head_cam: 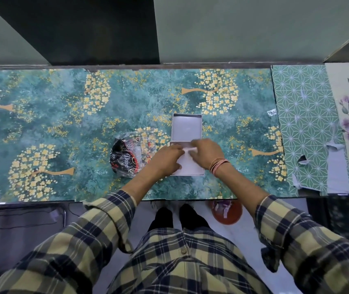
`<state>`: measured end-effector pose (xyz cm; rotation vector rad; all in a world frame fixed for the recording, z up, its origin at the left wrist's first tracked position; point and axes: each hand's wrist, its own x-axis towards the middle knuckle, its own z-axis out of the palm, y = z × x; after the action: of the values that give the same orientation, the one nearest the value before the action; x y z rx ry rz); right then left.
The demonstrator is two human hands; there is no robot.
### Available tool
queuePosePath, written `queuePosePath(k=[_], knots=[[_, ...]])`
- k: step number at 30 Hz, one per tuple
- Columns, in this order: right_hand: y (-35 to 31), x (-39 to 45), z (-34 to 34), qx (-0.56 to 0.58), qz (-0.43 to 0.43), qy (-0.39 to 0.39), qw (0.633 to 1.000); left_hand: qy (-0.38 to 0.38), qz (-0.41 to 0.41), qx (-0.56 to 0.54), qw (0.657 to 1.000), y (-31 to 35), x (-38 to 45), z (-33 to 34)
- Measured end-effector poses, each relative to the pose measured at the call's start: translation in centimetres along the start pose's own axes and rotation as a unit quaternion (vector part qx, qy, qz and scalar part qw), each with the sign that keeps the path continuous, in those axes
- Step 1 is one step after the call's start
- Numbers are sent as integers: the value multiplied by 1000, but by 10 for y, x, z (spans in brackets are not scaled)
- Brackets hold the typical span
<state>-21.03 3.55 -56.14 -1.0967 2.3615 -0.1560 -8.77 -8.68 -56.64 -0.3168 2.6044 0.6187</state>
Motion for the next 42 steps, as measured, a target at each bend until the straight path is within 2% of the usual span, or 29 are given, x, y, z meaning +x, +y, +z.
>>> queuePosePath(k=[2,3,7,11,16,20,22,23,25,28,29,30,31,33,34,36,37,38,40,42], knots=[[8,11,-9,80,52,86,992,16,-10,-55,998,-3,-5,-4],[12,18,-12,103,82,100,986,23,-17,-80,996,-5,-8,-5],[29,53,-11,179,202,54,961,70,-41,-165,983,-12,-15,-8],[36,75,-3,222,259,-16,940,112,-64,-215,968,-14,-21,-9],[33,77,1,231,248,2,941,126,-85,-252,956,-18,-30,-8],[27,70,-15,217,164,103,957,166,-117,-306,930,-21,-37,-18],[24,63,-25,232,125,153,952,185,-150,-410,880,-18,-39,-30],[22,58,-29,244,110,175,948,178,-174,-492,834,-16,-38,-37],[16,43,-35,248,62,215,943,125,-211,-651,718,-17,-33,-51],[6,15,-38,234,-55,286,928,50,-202,-801,561,-17,-30,-68],[6,8,-36,233,-86,306,919,50,-198,-828,521,-15,-30,-71],[8,3,-32,237,-101,315,913,58,-199,-843,496,-12,-31,-73],[11,-3,-29,254,-102,310,910,68,-206,-841,496,-11,-31,-72],[14,-15,-24,361,-61,274,889,87,-205,-817,532,-10,-30,-65],[12,-21,-22,454,-16,245,856,101,-198,-806,549,-11,-28,-59],[6,-34,-19,625,68,178,757,125,-188,-786,575,-10,-24,-48],[4,-38,-16,665,98,152,725,137,-191,-773,589,-7,-24,-43],[3,-42,-12,676,114,133,716,147,-195,-759,604,-4,-24,-37],[4,-50,-5,661,121,111,732,159,-192,-721,647,1,-25,-26],[9,-53,4,633,133,113,754,160,-187,-660,710,6,-27,-20]])
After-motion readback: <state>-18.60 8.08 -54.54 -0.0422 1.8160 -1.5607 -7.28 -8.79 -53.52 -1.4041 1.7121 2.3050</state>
